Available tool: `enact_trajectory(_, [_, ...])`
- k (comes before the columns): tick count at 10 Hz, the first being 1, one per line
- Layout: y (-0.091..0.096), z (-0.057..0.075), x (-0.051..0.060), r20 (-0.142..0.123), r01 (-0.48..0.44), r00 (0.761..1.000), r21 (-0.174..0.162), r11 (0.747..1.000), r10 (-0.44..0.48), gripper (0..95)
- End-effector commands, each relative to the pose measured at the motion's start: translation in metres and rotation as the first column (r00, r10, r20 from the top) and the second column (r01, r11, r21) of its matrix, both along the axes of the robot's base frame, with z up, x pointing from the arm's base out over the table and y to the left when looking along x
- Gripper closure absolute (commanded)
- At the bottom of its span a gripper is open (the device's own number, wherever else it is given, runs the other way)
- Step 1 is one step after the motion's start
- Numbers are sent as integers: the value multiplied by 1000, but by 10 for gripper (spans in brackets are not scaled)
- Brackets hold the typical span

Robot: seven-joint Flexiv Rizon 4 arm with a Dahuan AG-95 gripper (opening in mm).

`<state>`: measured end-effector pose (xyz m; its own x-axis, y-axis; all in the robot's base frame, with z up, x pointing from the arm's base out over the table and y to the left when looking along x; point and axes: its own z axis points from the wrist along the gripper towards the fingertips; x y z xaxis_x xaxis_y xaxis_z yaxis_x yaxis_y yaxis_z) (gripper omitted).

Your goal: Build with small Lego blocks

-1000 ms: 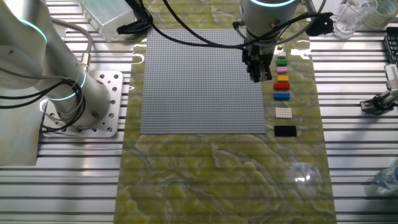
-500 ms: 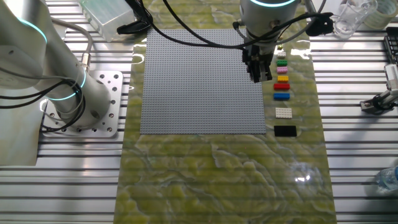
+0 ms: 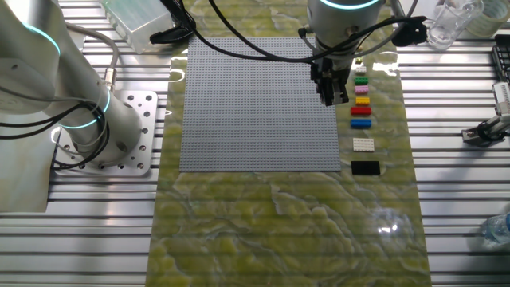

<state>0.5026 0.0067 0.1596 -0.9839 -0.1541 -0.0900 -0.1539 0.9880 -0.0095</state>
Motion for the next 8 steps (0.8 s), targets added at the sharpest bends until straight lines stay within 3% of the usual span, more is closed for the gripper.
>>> enact_trajectory(1, [0,0,0,0,1,1000,-1,1000,-1,950])
enact_trajectory(8, [0,-3,0,1,2,1000,-1,1000,-2,950])
